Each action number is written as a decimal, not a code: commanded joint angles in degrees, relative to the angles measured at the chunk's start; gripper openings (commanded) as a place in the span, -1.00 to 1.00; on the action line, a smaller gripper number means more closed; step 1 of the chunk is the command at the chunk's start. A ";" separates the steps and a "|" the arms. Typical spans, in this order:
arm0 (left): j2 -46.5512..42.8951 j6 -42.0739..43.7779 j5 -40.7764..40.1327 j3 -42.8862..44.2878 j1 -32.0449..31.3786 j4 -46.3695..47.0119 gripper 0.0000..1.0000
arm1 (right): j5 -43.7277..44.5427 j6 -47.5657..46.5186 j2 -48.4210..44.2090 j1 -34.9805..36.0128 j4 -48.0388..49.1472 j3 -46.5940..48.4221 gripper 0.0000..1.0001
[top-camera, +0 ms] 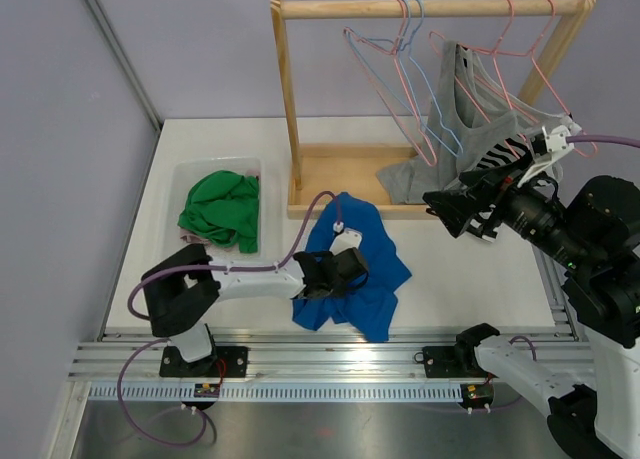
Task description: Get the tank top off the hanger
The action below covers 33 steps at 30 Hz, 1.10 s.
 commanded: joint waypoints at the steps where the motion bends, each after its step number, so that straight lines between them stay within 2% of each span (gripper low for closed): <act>1: -10.48 -2.43 -9.16 0.90 -0.05 -9.43 -1.00 | -0.61 -0.85 -2.03 -0.29 2.14 -0.73 0.99; 5: -22.77 -2.08 -20.68 7.48 0.12 -20.51 -1.00 | 0.18 -0.94 -2.73 -0.29 2.41 -2.32 0.99; 9: -29.46 -0.68 -28.50 16.26 1.08 -31.57 -1.00 | 0.54 -1.20 -2.91 -0.29 2.50 -2.58 0.99; 13: -32.38 3.01 -34.48 26.46 3.54 -38.36 -1.00 | 1.24 -1.64 -2.74 -0.29 2.14 -2.14 0.99; 15: -33.00 6.87 -35.72 32.44 6.87 -39.77 -1.00 | 1.33 -1.64 -2.65 -0.29 2.23 -1.97 0.99; 18: -33.18 11.71 -34.32 38.24 13.64 -40.04 -1.00 | 1.42 -1.64 -2.47 -0.29 2.23 -1.88 0.99; 21: -32.22 15.84 -30.37 39.75 21.81 -38.90 -1.00 | 1.85 -1.73 -2.56 -0.20 2.32 -1.88 0.99; 26: -29.32 19.80 -19.31 37.82 35.94 -36.36 -1.00 | 4.84 -2.17 -1.33 -0.29 1.44 0.14 0.99; 28: -28.17 20.41 -15.36 36.33 41.74 -35.65 -1.00 | 8.78 -1.65 -0.02 -0.29 0.56 1.89 0.99; 31: -25.45 21.82 -7.72 34.40 49.04 -33.19 -1.00 | 13.27 -1.56 1.04 -0.29 0.73 2.87 0.99; 33: -21.43 22.53 -3.84 34.13 51.61 -32.13 -1.00 | 13.63 -1.56 1.31 -0.29 2.22 2.61 0.99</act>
